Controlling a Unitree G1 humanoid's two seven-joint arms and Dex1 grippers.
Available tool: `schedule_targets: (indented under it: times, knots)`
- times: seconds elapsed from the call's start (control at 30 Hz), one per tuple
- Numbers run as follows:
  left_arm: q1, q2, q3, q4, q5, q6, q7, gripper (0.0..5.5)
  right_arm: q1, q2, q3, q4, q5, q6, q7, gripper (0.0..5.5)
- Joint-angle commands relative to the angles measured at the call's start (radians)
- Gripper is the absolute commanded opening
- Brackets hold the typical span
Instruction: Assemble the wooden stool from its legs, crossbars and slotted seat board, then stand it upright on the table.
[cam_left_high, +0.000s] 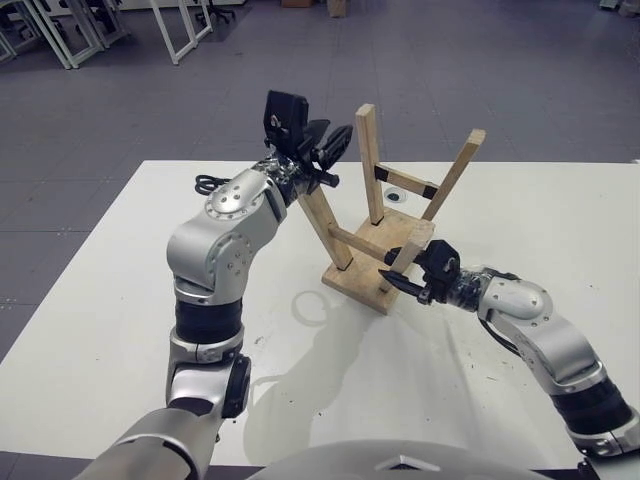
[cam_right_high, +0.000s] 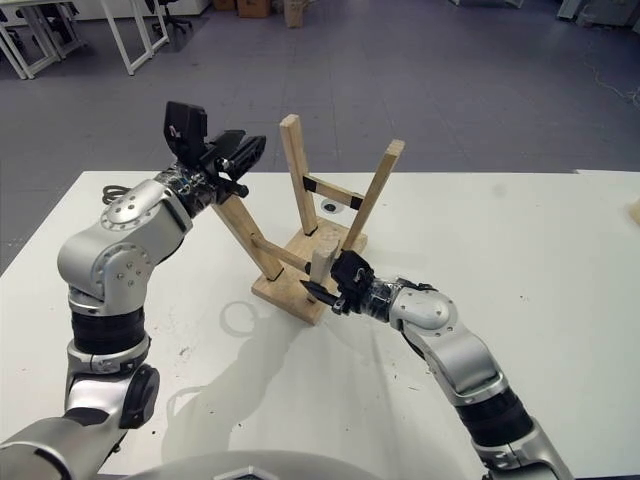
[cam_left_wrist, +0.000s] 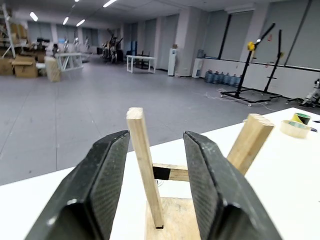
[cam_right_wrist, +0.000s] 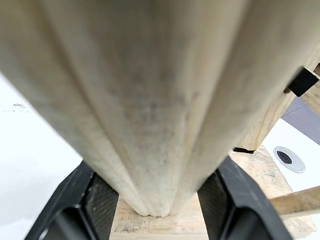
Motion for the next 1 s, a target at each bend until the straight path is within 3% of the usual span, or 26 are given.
schedule_targets:
  times: [0.03, 0.13, 0.2, 0.3, 0.4, 0.5, 0.57, 0.73, 1.0]
  knots:
    - [0.286, 0.075, -0.111, 0.146, 0.061, 0.053, -0.079, 2.01, 0.162, -0.053, 0.067, 0.162, -0.065, 0.167, 0.003, 2.04]
    - [0.207, 0.022, 0.028, 0.046, -0.132, 0.098, -0.113, 2.01, 0.179, -0.047, 0.06, 0.173, -0.059, 0.137, 0.011, 2.04]
    - [0.108, -0.022, 0.163, -0.048, -0.427, 0.143, -0.121, 2.01, 0.191, -0.046, 0.055, 0.191, -0.051, 0.095, 0.035, 2.04]
    - [-0.129, 0.049, 0.374, -0.047, -0.923, 0.088, -0.004, 2.01, 0.196, -0.072, 0.046, 0.237, -0.056, 0.026, 0.09, 2.04]
    - [-0.291, 0.173, 0.531, 0.098, -0.988, -0.013, 0.11, 2.01, 0.187, -0.097, 0.027, 0.273, -0.046, -0.011, 0.131, 2.04]
    - [-0.31, 0.254, 0.614, 0.214, -0.984, -0.07, 0.187, 2.01, 0.18, -0.111, 0.024, 0.288, -0.036, -0.032, 0.172, 2.04]
    - [-0.205, 0.339, 0.53, 0.293, -0.755, -0.078, 0.174, 2.01, 0.19, -0.12, 0.019, 0.278, -0.019, -0.04, 0.209, 2.04]
    - [0.114, 0.428, 0.082, 0.382, -0.162, -0.168, 0.124, 2.01, 0.154, -0.153, 0.017, 0.275, 0.009, -0.062, 0.296, 2.04]
    - [0.196, 0.383, -0.003, 0.345, 0.062, -0.22, 0.047, 2.01, 0.1, -0.145, 0.012, 0.279, 0.014, -0.066, 0.321, 2.04]
